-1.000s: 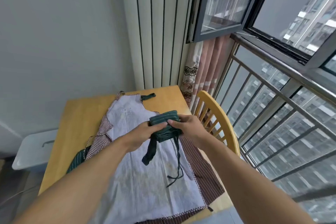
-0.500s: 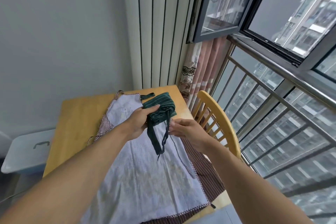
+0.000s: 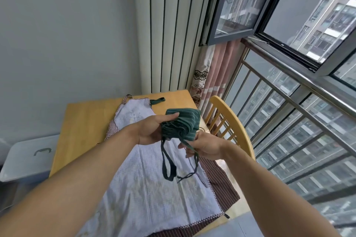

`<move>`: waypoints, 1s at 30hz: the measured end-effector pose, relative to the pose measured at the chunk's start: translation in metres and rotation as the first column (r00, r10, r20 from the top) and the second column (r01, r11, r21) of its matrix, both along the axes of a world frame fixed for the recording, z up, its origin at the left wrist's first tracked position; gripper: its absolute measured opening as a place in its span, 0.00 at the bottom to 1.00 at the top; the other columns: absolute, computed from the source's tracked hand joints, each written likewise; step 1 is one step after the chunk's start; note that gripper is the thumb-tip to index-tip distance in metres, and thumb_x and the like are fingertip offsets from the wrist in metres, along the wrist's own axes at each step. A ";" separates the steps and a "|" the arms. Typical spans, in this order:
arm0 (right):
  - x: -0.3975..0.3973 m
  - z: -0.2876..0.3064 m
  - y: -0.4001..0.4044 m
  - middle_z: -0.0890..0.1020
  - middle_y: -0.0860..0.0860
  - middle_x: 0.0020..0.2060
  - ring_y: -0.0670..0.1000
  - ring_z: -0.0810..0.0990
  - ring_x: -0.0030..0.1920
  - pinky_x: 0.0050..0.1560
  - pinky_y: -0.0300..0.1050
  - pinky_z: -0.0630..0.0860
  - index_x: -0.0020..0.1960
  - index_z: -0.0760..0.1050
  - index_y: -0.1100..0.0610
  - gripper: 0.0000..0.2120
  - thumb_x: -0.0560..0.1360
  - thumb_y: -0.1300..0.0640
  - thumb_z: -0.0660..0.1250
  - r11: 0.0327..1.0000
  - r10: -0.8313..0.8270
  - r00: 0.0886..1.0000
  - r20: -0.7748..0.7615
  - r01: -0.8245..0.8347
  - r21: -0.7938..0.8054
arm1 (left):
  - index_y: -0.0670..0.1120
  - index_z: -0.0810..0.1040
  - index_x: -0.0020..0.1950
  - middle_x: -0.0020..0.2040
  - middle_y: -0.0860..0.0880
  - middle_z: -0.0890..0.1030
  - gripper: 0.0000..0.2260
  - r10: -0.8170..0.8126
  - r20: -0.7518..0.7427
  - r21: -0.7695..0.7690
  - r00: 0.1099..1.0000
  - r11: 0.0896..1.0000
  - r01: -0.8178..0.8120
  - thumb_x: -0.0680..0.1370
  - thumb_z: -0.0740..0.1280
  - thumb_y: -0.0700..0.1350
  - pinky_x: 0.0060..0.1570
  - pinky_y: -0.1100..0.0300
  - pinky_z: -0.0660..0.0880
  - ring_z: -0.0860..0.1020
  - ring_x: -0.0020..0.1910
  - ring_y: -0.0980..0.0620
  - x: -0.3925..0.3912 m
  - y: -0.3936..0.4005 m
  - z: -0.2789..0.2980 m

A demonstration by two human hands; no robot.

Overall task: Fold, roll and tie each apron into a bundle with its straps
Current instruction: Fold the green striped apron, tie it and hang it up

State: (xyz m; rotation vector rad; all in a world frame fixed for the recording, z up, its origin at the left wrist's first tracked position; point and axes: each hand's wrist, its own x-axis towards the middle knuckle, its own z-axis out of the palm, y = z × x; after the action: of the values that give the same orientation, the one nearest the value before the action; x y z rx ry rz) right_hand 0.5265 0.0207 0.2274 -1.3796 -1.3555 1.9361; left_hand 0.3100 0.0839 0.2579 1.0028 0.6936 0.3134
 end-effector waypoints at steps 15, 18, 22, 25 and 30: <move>-0.021 0.089 0.042 0.74 0.52 0.34 0.49 0.70 0.34 0.38 0.45 0.68 0.39 0.73 0.57 0.26 0.80 0.35 0.62 0.905 0.012 0.491 0.871 -0.375 0.198 | 0.47 0.78 0.63 0.58 0.46 0.84 0.14 -0.303 -0.461 0.154 0.834 0.898 0.412 0.79 0.72 0.49 0.59 0.55 0.80 0.83 0.57 0.47 0.002 -0.017 -0.001; -0.035 0.097 0.036 0.74 0.50 0.35 0.48 0.70 0.33 0.34 0.42 0.65 0.41 0.75 0.55 0.21 0.84 0.42 0.59 0.883 -0.023 0.595 0.804 -0.364 0.295 | 0.47 0.80 0.62 0.52 0.45 0.84 0.12 -0.085 -0.445 0.200 0.891 0.961 0.192 0.81 0.68 0.51 0.39 0.60 0.76 0.80 0.43 0.49 0.004 -0.016 -0.010; -0.044 0.084 0.023 0.75 0.45 0.36 0.45 0.71 0.35 0.34 0.40 0.65 0.52 0.80 0.56 0.16 0.86 0.50 0.57 0.869 -0.055 0.631 0.774 -0.351 0.348 | 0.45 0.80 0.56 0.44 0.44 0.82 0.10 0.217 -0.340 0.160 0.915 0.972 -0.171 0.82 0.66 0.49 0.29 0.62 0.71 0.76 0.34 0.52 0.004 -0.012 -0.015; -0.044 0.063 0.012 0.77 0.50 0.37 0.49 0.73 0.36 0.35 0.44 0.67 0.49 0.79 0.58 0.16 0.86 0.51 0.57 0.879 -0.168 0.687 0.707 -0.221 0.423 | 0.43 0.80 0.52 0.40 0.44 0.80 0.08 0.348 -0.240 0.047 0.906 0.936 -0.348 0.84 0.64 0.45 0.23 0.63 0.71 0.76 0.30 0.51 0.006 -0.009 -0.013; -0.043 0.046 -0.002 0.77 0.53 0.34 0.50 0.72 0.32 0.34 0.45 0.67 0.45 0.77 0.57 0.14 0.84 0.54 0.58 0.819 -0.502 0.769 0.397 0.275 0.503 | 0.41 0.80 0.62 0.45 0.45 0.84 0.11 0.304 -0.126 -0.005 0.944 0.952 -0.307 0.83 0.67 0.46 0.31 0.60 0.76 0.82 0.35 0.52 0.010 -0.010 -0.016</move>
State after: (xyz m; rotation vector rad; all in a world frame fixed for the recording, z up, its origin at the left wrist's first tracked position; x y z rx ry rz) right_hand 0.4839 0.0191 0.2733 -1.8428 -1.4301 0.9456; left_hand 0.3196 0.0742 0.2419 0.8957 0.9676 0.5155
